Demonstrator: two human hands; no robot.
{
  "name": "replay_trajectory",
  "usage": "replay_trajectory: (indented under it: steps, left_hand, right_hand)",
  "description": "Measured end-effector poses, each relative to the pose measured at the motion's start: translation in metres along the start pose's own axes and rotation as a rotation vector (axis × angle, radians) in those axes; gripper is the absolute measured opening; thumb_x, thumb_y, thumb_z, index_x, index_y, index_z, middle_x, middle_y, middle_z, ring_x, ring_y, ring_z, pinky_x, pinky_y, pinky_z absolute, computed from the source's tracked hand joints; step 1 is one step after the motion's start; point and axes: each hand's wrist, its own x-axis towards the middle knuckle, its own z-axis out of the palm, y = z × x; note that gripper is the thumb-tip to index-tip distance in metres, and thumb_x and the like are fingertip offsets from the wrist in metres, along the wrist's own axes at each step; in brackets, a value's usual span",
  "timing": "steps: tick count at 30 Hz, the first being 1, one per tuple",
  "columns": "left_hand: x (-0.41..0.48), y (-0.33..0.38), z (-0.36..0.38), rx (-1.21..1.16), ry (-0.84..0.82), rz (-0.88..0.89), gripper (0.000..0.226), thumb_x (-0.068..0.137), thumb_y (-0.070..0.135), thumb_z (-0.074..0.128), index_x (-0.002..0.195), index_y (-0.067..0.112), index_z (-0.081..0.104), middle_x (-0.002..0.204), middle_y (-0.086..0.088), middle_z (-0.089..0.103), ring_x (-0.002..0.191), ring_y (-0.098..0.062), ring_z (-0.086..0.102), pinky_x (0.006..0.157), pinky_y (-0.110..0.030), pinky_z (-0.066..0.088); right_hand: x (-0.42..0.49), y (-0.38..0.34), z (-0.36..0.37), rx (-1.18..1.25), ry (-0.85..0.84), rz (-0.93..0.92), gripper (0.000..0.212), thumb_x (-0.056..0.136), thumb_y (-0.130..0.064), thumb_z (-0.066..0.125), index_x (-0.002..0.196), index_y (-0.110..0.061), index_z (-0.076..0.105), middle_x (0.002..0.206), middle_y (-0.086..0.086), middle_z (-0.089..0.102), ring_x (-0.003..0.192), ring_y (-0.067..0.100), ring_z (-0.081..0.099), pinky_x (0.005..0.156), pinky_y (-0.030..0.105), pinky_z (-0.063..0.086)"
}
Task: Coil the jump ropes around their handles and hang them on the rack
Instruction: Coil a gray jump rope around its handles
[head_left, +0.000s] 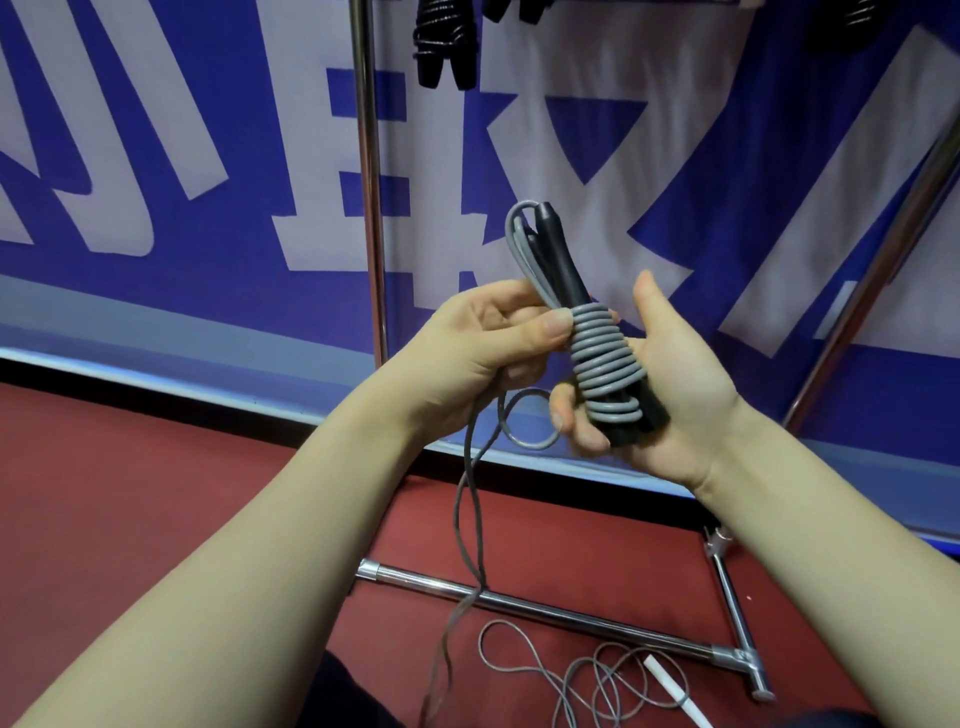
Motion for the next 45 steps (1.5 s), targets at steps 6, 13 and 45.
replay_trajectory:
  steps: [6, 13, 45]
  left_hand:
    - [0.003, -0.003, -0.002, 0.195, 0.251, 0.003, 0.007, 0.087, 0.006, 0.067, 0.086, 0.009, 0.062, 0.057, 0.007, 0.058, 0.046, -0.008, 0.038, 0.047, -0.017, 0.031]
    - [0.008, -0.013, 0.009, 0.341, 0.565, 0.008, 0.033, 0.077, 0.025, 0.082, 0.078, 0.012, 0.052, 0.062, 0.001, 0.052, 0.049, -0.008, 0.05, 0.047, -0.017, 0.039]
    - [-0.006, 0.009, -0.017, 0.348, 0.054, -0.067, 0.019, 0.074, 0.018, 0.067, 0.087, 0.023, 0.081, 0.071, 0.003, 0.07, 0.066, -0.006, 0.059, 0.07, -0.018, 0.048]
  right_hand:
    - [0.008, 0.002, -0.001, -0.383, 0.432, -0.28, 0.041, 0.098, -0.043, 0.045, 0.084, -0.008, 0.061, 0.069, 0.015, 0.06, 0.053, 0.027, 0.059, 0.048, 0.032, 0.046]
    - [0.011, 0.015, 0.01, -0.428, 0.363, -0.253, 0.062, 0.099, -0.058, 0.029, 0.089, -0.013, 0.07, 0.091, 0.019, 0.072, 0.078, 0.038, 0.065, 0.073, 0.04, 0.05]
    - [-0.004, 0.0, -0.009, -0.178, 0.117, -0.174, 0.05, 0.071, -0.058, 0.055, 0.083, -0.009, 0.054, 0.05, 0.01, 0.048, 0.032, 0.016, 0.037, 0.034, 0.017, 0.028]
